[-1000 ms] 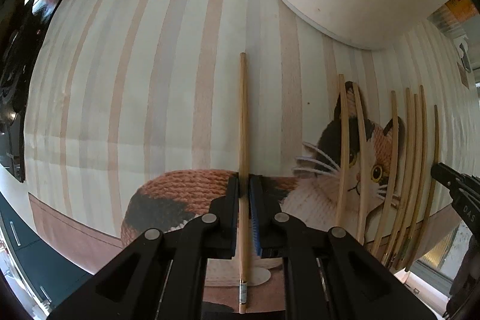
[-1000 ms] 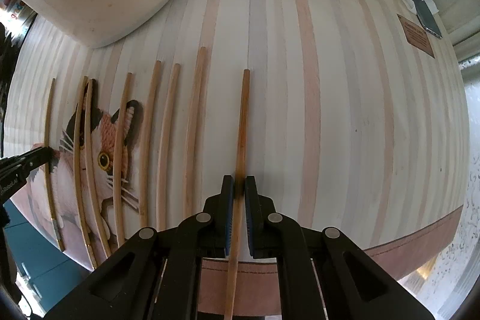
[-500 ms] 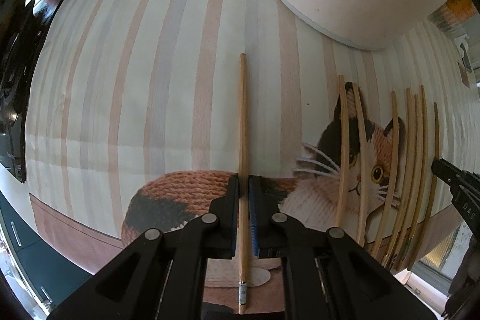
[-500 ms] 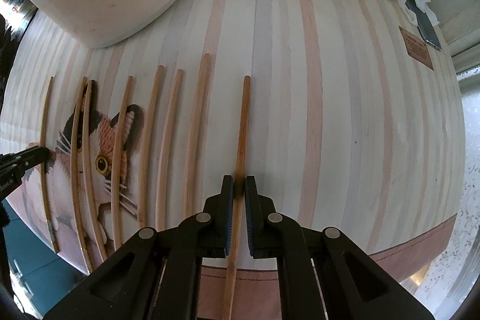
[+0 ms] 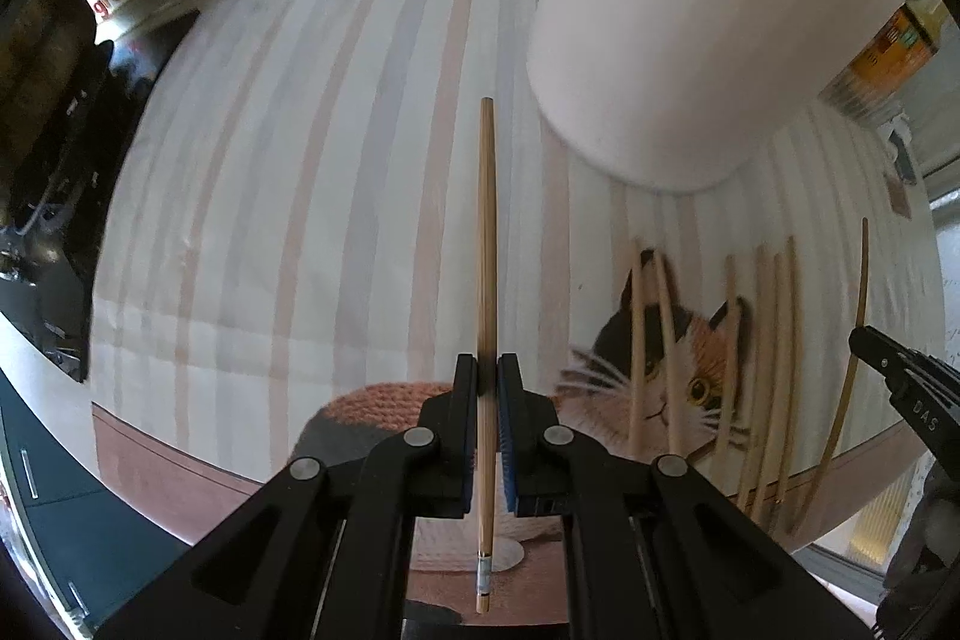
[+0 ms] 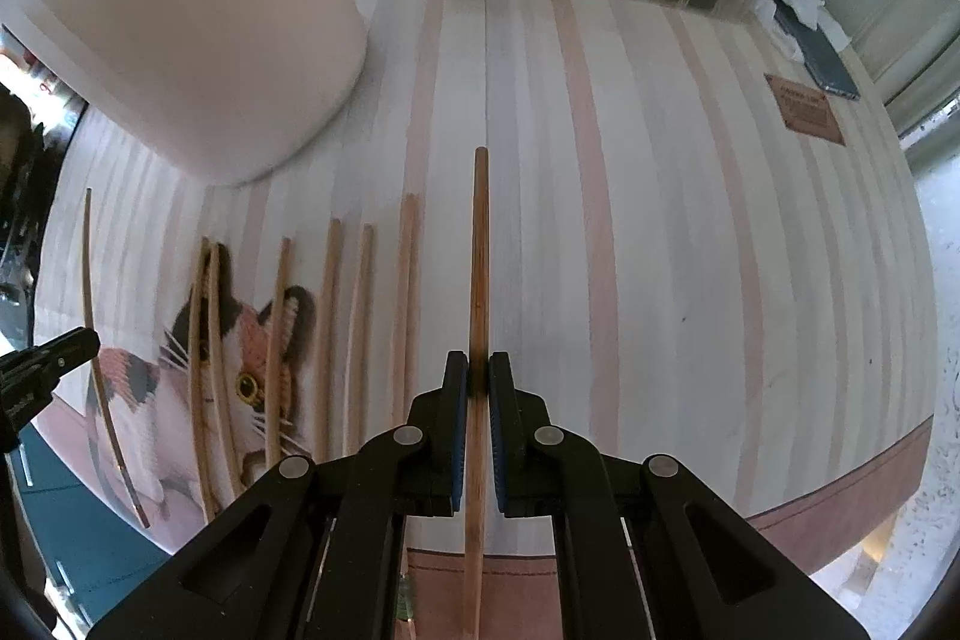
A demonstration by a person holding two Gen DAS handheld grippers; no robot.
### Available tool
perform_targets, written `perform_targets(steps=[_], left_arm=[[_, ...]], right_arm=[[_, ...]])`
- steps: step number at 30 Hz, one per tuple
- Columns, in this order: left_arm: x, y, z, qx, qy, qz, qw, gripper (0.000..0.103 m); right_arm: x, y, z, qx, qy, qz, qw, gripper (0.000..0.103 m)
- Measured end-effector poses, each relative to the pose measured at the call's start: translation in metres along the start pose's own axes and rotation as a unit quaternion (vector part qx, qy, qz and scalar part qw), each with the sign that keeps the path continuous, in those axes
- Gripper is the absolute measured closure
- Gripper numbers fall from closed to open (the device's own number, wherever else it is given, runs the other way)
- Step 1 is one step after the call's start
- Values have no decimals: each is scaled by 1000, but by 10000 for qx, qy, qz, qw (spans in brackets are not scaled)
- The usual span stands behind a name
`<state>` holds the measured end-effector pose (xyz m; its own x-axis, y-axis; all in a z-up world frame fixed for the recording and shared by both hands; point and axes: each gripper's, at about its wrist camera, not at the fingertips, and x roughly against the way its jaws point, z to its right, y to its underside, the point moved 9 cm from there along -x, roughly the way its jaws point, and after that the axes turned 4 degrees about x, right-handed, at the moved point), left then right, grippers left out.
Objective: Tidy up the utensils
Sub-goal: 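Lift both held chopsticks and carry them above the cream holder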
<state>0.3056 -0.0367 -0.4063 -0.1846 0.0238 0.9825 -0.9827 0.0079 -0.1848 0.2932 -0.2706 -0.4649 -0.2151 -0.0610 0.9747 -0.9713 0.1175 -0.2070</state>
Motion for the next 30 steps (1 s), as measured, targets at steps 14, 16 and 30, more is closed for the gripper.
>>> perform_targets(steps=[14, 16, 30], left_arm=[[69, -26, -13, 210, 87, 878, 9959, 99], [76, -35, -14, 225, 86, 999, 9947, 99], [143, -71, -12, 322, 65, 2006, 9791, 99]], right_arm=[[53, -29, 0, -86, -89, 808, 9967, 96], [60, -35, -1, -98, -105, 937, 9955, 96], [110, -69, -6, -64, -55, 1833, 9830, 96]])
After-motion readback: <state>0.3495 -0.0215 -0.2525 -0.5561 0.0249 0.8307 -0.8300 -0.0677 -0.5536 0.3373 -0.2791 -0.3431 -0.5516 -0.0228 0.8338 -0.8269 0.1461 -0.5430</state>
